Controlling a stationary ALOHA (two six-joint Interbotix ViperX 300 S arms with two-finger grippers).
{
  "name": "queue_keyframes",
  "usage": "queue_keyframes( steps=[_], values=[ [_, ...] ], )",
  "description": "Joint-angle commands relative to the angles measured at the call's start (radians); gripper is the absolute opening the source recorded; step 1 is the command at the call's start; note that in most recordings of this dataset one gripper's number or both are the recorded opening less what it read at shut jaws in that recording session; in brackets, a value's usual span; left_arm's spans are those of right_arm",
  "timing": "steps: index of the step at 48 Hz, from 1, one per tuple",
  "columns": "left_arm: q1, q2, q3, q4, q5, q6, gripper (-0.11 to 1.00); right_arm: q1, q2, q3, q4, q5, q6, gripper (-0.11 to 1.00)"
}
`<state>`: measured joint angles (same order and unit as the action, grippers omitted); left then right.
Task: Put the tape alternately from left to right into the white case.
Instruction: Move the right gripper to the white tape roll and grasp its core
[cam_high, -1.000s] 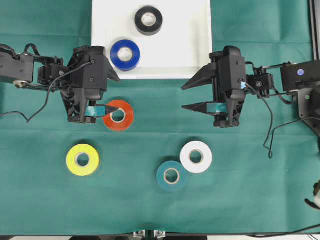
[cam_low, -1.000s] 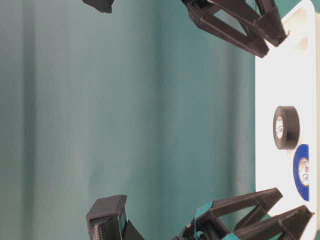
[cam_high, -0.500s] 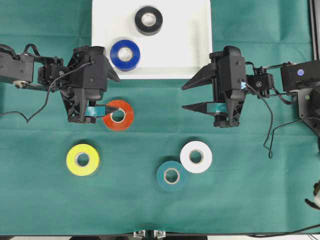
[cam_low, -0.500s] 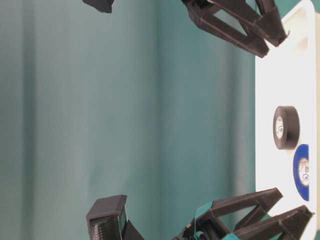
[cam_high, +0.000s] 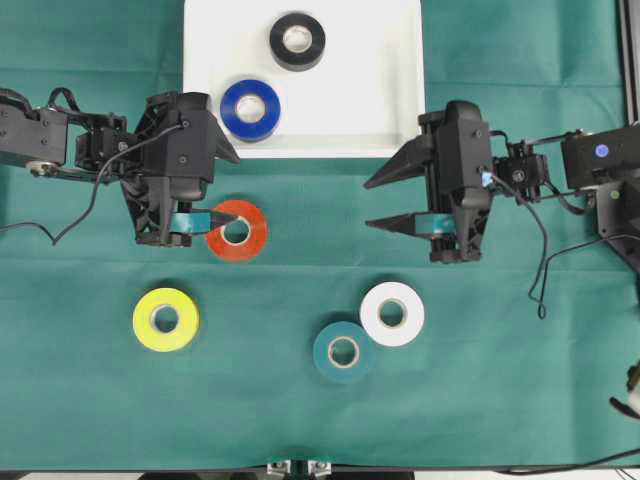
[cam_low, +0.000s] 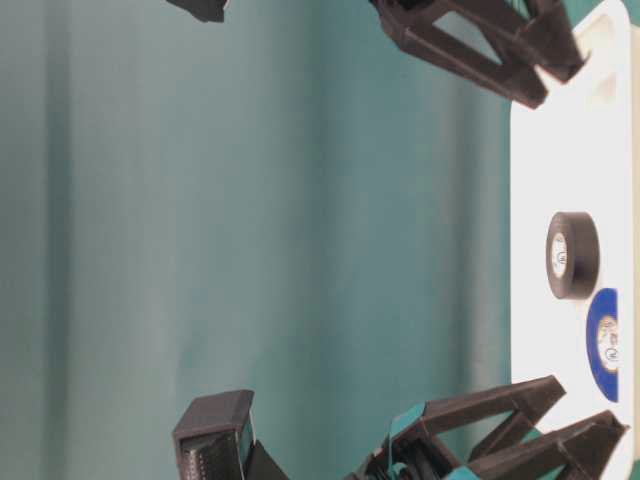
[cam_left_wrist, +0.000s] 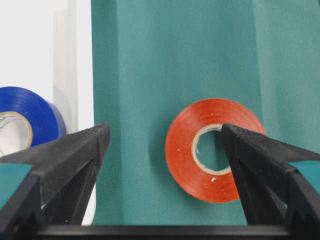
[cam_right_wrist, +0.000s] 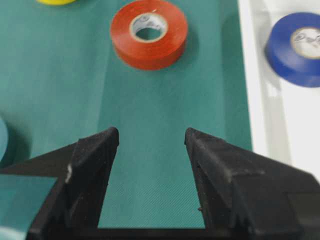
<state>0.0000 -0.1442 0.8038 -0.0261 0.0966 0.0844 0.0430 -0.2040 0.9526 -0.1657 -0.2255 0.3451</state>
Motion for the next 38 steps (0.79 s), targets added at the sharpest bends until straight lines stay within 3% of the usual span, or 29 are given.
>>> queue_keyframes(
  steps=[1, 23, 38],
  values=[
    [-0.003, -0.021, -0.011, -0.002, -0.003, -0.002, 0.66, 0.015, -0.012, -0.008, -0.002, 0.012, 0.003, 0.66],
    [-0.003, -0.021, -0.012, -0.002, -0.003, -0.002, 0.66, 0.118, -0.04, -0.006, 0.015, 0.08, 0.009, 0.66],
    [-0.005, -0.021, -0.015, -0.002, -0.003, -0.002, 0.66, 0.195, -0.04, 0.011, 0.017, 0.117, 0.121, 0.66]
  ],
)
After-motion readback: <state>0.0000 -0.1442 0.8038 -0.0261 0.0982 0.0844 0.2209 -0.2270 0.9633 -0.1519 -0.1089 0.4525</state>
